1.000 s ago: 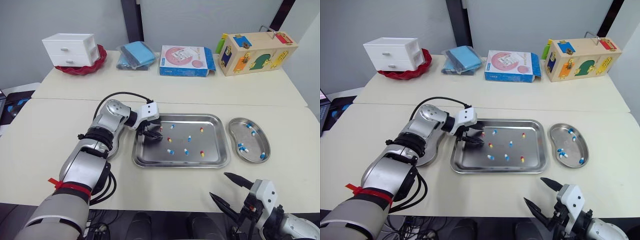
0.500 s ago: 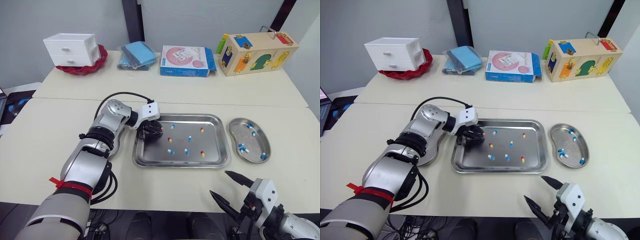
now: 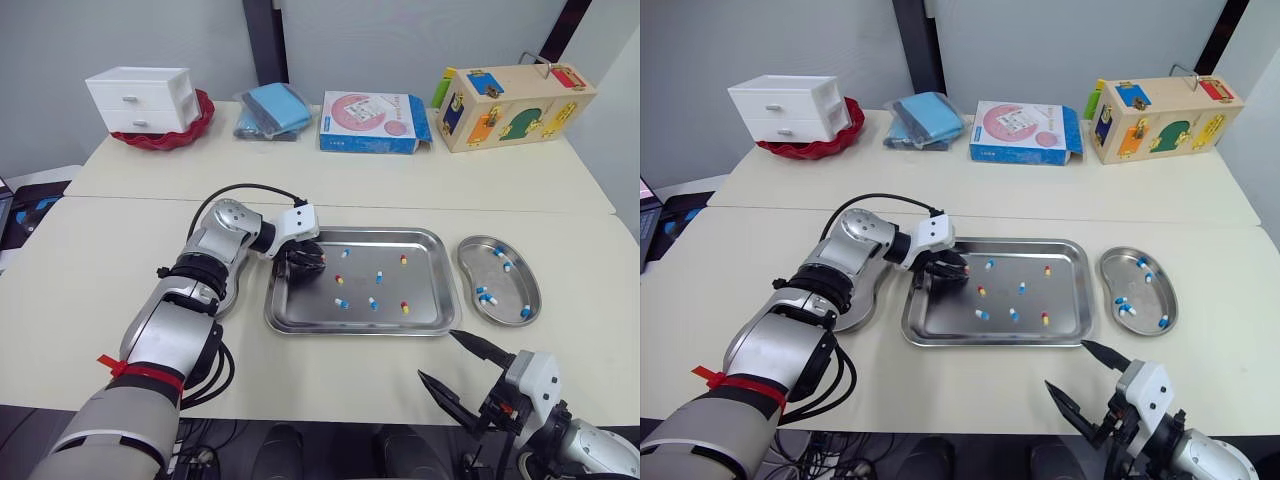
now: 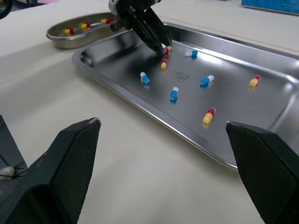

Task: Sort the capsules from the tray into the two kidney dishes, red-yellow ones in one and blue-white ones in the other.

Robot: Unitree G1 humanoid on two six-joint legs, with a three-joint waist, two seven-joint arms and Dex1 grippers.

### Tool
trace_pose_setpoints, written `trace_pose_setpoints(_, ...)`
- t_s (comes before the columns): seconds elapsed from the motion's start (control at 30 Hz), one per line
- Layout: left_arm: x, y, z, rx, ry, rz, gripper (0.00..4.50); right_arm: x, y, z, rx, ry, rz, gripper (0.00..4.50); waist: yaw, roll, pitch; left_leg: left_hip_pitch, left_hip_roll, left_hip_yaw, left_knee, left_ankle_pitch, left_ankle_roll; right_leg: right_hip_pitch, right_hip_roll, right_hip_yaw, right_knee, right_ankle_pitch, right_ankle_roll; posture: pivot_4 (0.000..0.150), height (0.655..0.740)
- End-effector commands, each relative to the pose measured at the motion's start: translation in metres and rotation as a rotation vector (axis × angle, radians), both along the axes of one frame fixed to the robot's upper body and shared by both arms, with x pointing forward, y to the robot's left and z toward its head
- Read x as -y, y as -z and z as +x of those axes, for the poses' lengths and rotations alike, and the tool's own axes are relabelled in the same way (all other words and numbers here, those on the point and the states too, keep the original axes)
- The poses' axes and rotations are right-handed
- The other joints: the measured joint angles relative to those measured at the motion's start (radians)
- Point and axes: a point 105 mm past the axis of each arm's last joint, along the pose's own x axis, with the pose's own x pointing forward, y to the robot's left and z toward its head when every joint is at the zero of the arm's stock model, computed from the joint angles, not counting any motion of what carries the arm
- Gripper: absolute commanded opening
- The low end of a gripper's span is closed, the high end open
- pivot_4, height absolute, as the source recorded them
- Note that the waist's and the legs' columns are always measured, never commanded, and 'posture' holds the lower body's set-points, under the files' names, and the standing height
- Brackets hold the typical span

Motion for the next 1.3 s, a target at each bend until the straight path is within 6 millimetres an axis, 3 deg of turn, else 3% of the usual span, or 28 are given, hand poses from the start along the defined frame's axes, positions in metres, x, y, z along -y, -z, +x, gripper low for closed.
trace_pose_setpoints(0.03, -0.004, -0.006, 0.001, 0.013, -0.005, -0.005, 1.16, -0.001, -0.011, -0.001, 0.051, -0.029, 0.005, 4.50, 0.000, 0.000, 0.000, 0.000, 0.000, 0.000, 0.000, 0.000, 0.000, 0.000, 0.000, 0.000, 0.000, 0.000, 0.000, 0.150, 0.7400)
trace_pose_setpoints(0.27, -0.015, -0.023, 0.000, 0.030, -0.022, -0.041, 1.16, -0.005, -0.011, -0.002, 0.047, -0.074, -0.006, 4.50, -0.002, 0.000, 0.000, 0.000, 0.000, 0.000, 0.000, 0.000, 0.000, 0.000, 0.000, 0.000, 0.000, 0.000, 0.000, 0.150, 0.7400)
trace_pose_setpoints(0.43, -0.038, -0.049, -0.010, 0.044, -0.067, -0.096, 1.16, -0.009, -0.011, -0.006, 0.049, -0.156, -0.064, 4.50, -0.005, 0.000, 0.000, 0.000, 0.000, 0.000, 0.000, 0.000, 0.000, 0.000, 0.000, 0.000, 0.000, 0.000, 0.000, 0.150, 0.7400)
trace_pose_setpoints(0.6, -0.075, -0.072, -0.035, 0.046, -0.176, -0.110, 1.16, -0.007, -0.015, -0.006, 0.058, -0.239, -0.114, 4.50, -0.011, 0.000, 0.000, 0.000, 0.001, -0.001, 0.000, 0.000, 0.000, 0.000, 0.000, -0.001, 0.000, 0.000, 0.000, 0.150, 0.7400)
trace_pose_setpoints(0.77, -0.117, -0.078, -0.063, 0.051, -0.347, -0.084, 1.16, -0.005, -0.023, 0.001, 0.073, -0.309, -0.130, 4.50, -0.015, 0.000, 0.000, 0.001, 0.001, -0.001, 0.000, 0.000, 0.000, 0.001, 0.000, 0.000, 0.000, 0.000, 0.000, 0.150, 0.7400)
trace_pose_setpoints(0.9, -0.113, -0.081, -0.079, 0.016, -0.342, -0.144, 1.16, -0.003, -0.022, 0.008, 0.069, -0.316, -0.122, 4.50, 0.006, 0.000, 0.000, 0.001, 0.001, -0.002, 0.001, 0.000, 0.000, 0.002, 0.000, -0.002, 0.000, 0.000, 0.000, 0.150, 0.7400)
trace_pose_setpoints(1.1, -0.083, -0.076, -0.074, 0.025, -0.249, -0.169, 1.16, -0.001, -0.018, 0.011, 0.062, -0.291, -0.099, 4.50, 0.013, -0.001, -0.001, 0.000, 0.000, -0.002, 0.001, 0.000, 0.000, 0.002, -0.001, -0.002, 0.000, 0.000, 0.000, 0.150, 0.7400)
trace_pose_setpoints(1.23, -0.069, -0.066, -0.056, 0.047, -0.196, -0.137, 2.04, -0.001, -0.017, 0.008, 0.058, -0.251, -0.083, 4.50, 0.006, -0.001, -0.001, 0.001, 0.001, -0.002, 0.002, 0.000, 0.000, 0.002, 0.000, -0.002, 0.001, 0.000, 0.000, 0.150, 0.7400)
trace_pose_setpoints(1.3, -0.058, -0.060, -0.045, 0.050, -0.159, -0.119, 2.75, -0.003, -0.016, 0.005, 0.054, -0.228, -0.072, 4.50, 0.005, -0.001, -0.001, 0.000, 0.000, -0.002, 0.001, 0.000, 0.000, 0.002, 0.000, -0.002, 0.001, 0.000, 0.000, 0.150, 0.7400)
